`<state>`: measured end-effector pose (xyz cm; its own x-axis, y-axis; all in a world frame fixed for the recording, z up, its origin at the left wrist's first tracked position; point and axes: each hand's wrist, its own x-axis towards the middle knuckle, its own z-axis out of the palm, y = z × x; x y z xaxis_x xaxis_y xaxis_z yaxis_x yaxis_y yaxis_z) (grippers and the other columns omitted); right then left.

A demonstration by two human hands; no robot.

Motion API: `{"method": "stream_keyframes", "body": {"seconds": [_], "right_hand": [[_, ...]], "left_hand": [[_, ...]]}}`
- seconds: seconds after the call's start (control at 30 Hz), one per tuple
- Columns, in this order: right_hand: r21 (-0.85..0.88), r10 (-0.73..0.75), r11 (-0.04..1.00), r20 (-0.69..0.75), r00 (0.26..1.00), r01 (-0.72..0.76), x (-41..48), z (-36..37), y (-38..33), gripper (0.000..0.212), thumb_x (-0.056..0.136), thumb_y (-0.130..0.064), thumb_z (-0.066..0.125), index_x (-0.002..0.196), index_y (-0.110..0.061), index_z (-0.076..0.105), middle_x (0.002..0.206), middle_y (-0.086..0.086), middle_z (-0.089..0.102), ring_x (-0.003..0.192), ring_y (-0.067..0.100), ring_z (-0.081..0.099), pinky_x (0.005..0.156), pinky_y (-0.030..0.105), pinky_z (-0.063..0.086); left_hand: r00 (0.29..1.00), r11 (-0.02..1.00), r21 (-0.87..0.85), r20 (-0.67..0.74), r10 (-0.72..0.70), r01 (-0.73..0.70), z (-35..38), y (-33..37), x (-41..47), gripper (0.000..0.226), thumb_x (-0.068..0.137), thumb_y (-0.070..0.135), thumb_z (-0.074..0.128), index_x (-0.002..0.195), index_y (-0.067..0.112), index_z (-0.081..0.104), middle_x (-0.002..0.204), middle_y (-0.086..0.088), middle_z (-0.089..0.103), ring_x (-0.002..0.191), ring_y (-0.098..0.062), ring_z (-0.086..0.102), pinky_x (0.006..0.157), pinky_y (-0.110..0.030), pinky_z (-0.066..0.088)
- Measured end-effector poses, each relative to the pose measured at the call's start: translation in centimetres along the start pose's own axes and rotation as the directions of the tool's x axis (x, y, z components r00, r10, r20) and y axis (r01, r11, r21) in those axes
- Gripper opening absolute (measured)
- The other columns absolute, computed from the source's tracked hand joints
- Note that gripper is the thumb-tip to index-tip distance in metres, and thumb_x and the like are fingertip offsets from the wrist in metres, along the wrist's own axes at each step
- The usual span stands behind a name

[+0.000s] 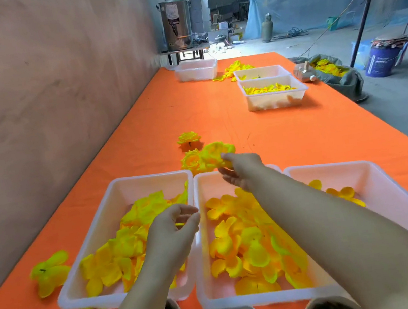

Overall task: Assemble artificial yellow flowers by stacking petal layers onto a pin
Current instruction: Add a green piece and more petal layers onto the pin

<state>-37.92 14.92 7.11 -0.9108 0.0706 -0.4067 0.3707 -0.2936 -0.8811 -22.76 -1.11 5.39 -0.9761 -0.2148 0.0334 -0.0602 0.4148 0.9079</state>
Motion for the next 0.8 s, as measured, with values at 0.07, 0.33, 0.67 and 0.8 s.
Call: {"method": "stream_keyframes", "body": {"seconds": [0.07,0.33,0.67,0.8], "right_hand": [[0.011,-0.004,1.0,-0.006,1.0,0.004,1.9,1.2,-0.9,0.025,0.09,-0.01,0.07,0.113,-0.006,0.06,0.091,0.011,0.065,0.068,0.02,0.067,0.049,0.03,0.052],[-0.343,-0.047,0.936,0.095,0.994,0.078,1.9,0.5,-0.4,0.02,0.093,-0.008,0.062,0.113,-0.011,0.062,0.112,0.009,0.066,0.095,0.021,0.067,0.075,0.034,0.051],[-0.653,-0.178,0.653,0.359,0.916,0.383,-10.8,-7.1,3.2,0.014,0.094,-0.013,0.064,0.104,-0.018,0.072,0.104,0.004,0.074,0.083,0.012,0.073,0.07,0.029,0.047],[-0.688,-0.265,0.549,0.394,0.88,0.473,-16.0,-11.5,3.8,0.012,0.093,-0.013,0.066,0.1,-0.019,0.074,0.095,-0.003,0.075,0.08,0.009,0.074,0.069,0.026,0.049]], "left_hand": [[1.0,1.0,0.001,-0.003,-0.006,0.006,0.1,-0.4,0.7,0.009,0.091,0.019,0.069,0.09,0.028,0.072,0.087,0.004,0.074,0.083,-0.018,0.073,0.067,-0.034,0.052],[0.999,1.0,0.021,0.027,-0.017,0.016,0.3,-1.6,1.1,0.011,0.091,0.016,0.068,0.09,0.027,0.072,0.087,0.004,0.074,0.082,-0.011,0.072,0.068,-0.032,0.052],[0.994,0.998,-0.014,0.094,0.055,-0.053,0.2,1.0,-3.7,0.011,0.094,0.015,0.065,0.089,0.023,0.071,0.087,-0.002,0.075,0.081,-0.014,0.073,0.067,-0.03,0.048],[0.984,0.994,-0.015,0.14,0.109,-0.108,-0.1,1.4,-6.9,0.013,0.093,0.016,0.066,0.087,0.027,0.07,0.086,0.0,0.074,0.076,-0.009,0.073,0.06,-0.022,0.048]]}}
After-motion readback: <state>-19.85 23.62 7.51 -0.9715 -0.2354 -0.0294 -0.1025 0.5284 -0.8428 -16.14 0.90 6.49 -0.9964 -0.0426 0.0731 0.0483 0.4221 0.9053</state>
